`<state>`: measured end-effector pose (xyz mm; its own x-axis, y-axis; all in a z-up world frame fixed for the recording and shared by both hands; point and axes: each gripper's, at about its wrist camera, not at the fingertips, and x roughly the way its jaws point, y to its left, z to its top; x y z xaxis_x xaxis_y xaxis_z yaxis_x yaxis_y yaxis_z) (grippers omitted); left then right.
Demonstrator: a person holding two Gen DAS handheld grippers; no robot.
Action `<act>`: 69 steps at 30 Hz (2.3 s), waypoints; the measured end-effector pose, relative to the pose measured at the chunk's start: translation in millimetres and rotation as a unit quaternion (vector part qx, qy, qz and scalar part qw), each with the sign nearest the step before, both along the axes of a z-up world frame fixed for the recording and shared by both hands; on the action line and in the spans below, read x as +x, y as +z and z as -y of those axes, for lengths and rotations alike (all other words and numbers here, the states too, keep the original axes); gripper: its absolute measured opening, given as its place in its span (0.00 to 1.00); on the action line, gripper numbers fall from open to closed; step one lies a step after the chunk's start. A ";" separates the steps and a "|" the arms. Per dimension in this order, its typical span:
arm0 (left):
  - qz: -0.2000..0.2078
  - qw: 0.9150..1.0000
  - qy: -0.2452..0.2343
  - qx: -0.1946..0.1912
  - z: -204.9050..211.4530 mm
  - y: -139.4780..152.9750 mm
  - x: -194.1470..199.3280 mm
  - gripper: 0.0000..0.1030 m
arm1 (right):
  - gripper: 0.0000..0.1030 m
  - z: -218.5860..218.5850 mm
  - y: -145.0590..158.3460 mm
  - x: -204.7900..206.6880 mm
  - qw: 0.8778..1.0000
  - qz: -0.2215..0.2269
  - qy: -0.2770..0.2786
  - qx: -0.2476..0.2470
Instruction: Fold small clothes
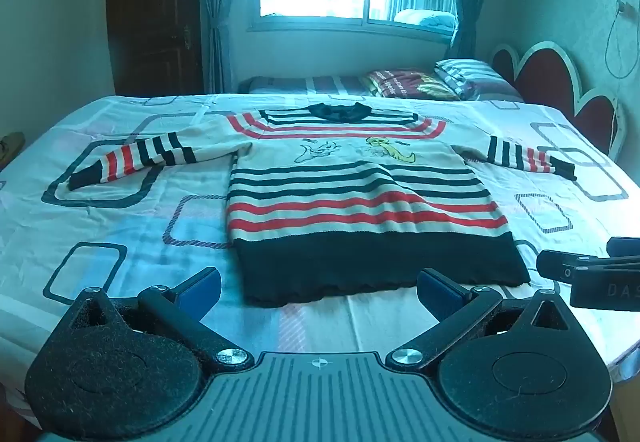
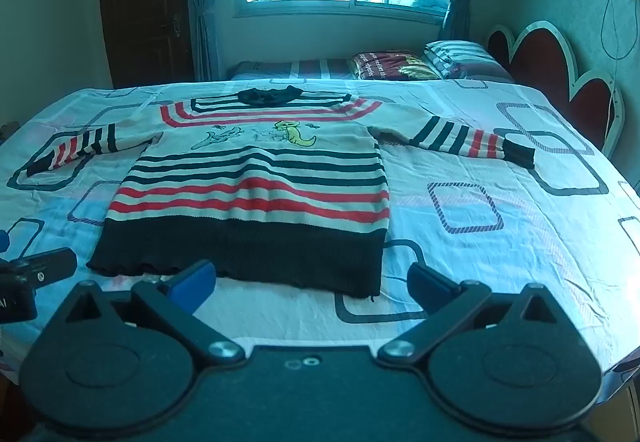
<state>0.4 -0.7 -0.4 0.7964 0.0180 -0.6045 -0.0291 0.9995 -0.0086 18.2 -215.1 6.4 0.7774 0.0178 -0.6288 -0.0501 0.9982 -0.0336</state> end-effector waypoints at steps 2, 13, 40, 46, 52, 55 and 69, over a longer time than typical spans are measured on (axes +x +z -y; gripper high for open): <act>0.001 1.000 0.001 0.001 0.6 -0.4 0.9 1.00 | 0.99 -0.2 0.4 0.2 1.000 -0.001 0.001 -0.002; 0.013 1.000 -0.001 0.003 -1.4 1.3 3.5 1.00 | 0.99 1.6 3.6 -1.6 1.000 0.007 0.002 0.003; 0.024 1.000 -0.002 0.013 8.5 9.2 -3.7 1.00 | 0.99 6.5 7.9 0.6 1.000 0.013 0.006 0.011; 0.025 1.000 -0.002 0.014 8.5 9.9 -2.8 1.00 | 0.99 6.9 7.7 1.3 1.000 0.014 0.008 0.011; 0.024 1.000 -0.001 0.015 7.8 10.6 -1.0 1.00 | 0.99 5.1 8.6 3.3 1.000 0.014 0.009 0.010; 0.025 1.000 0.001 0.015 6.5 11.7 0.1 1.00 | 0.99 3.6 9.6 3.0 1.000 0.015 0.011 0.010; 0.029 0.999 0.005 0.018 5.6 11.8 -0.7 1.00 | 0.99 -0.4 10.9 3.1 1.000 0.018 0.017 0.012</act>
